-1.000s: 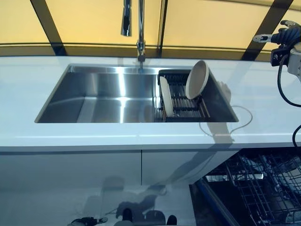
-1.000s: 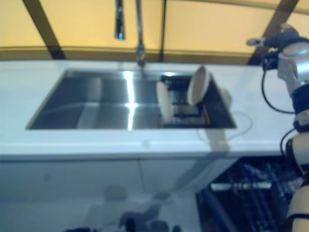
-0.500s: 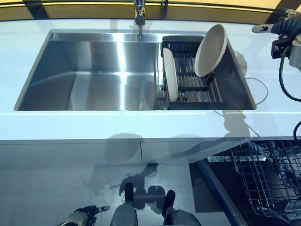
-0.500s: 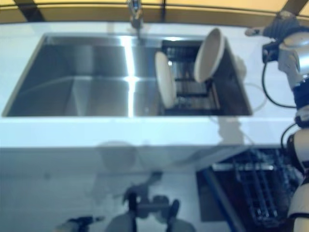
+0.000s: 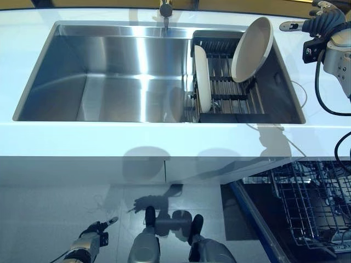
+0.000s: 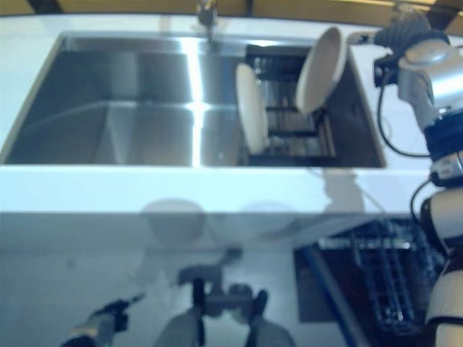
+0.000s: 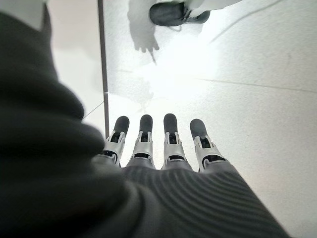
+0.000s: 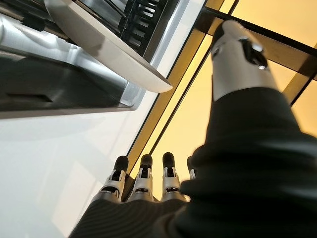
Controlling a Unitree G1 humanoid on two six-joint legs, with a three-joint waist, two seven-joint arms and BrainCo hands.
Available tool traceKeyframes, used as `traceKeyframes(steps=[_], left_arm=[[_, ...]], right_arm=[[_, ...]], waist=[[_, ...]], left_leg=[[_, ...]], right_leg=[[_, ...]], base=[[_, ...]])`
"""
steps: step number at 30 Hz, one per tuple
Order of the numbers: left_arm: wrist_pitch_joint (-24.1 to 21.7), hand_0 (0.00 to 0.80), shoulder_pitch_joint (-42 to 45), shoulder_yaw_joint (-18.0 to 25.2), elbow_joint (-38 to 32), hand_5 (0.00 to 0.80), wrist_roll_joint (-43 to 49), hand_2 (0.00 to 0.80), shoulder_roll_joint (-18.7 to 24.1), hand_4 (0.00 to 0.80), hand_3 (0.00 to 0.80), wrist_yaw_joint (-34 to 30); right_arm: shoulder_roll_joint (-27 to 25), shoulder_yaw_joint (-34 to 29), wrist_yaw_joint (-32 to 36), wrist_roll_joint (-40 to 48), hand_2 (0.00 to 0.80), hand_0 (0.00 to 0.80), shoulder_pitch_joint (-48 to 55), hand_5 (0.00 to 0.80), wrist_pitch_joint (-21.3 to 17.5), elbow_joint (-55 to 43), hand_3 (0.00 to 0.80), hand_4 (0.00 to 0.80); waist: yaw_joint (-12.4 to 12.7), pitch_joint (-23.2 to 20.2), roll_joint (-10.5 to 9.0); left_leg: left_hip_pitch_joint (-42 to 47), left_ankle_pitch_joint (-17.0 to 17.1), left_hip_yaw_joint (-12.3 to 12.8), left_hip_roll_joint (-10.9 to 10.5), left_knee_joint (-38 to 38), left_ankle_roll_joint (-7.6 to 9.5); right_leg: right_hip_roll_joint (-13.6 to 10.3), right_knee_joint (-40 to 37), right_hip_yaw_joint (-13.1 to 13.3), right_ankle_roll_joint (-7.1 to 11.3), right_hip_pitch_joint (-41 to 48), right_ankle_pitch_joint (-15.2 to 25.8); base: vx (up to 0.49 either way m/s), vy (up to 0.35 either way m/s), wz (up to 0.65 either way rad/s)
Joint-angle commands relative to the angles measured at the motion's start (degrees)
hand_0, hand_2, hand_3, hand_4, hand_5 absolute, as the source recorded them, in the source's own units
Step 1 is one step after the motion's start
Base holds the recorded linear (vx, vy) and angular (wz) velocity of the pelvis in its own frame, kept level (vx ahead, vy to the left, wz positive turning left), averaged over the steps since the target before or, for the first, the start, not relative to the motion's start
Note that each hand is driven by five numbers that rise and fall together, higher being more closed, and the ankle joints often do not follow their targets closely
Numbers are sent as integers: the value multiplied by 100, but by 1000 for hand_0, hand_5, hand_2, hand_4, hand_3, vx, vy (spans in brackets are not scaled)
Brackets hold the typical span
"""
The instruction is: Take plates into dishwasher
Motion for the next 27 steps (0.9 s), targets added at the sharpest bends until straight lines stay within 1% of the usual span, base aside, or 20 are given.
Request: traceKeyframes(steps=[1, 9, 20, 27], left_arm=[[131, 0, -184, -59, 13, 0, -103, 0, 389, 0, 0, -67], [161, 0, -197, -98, 19, 0, -74, 0, 358, 0, 0, -251], [136, 0, -287, -169, 67, 0, -159, 0, 311, 0, 0, -187], [124, 0, -279, -190, 30, 0, -190, 0, 266, 0, 0, -158]], right_arm=[[-98, 231, -173, 21, 0, 0, -543, 0, -412, -157, 0, 0], [-47, 224, -123, -30, 0, 0, -537, 0, -361, -232, 0, 0], [87, 161, -177, -30, 0, 0, -471, 0, -419, -227, 0, 0], [144, 94, -249, -32, 0, 0, -404, 0, -391, -269, 0, 0]], waist=[[154, -64, -183], [150, -27, -128], [156, 92, -100], [166, 154, -82]], left_leg=[[-50, -140, -126, 133, -23, -346], [-36, -141, -139, 103, -23, -341], [-54, -135, -140, 95, -23, -335], [-57, -140, -141, 79, -23, -330]], right_leg=[[-319, -8, 155, 513, 21, -43], [-341, -8, 140, 515, 29, -35], [-356, -8, 114, 513, -5, -8], [-372, -8, 89, 516, -9, 0]], base=[[-15, 28, 6], [3, 26, 1], [0, 0, 0], [0, 0, 0]])
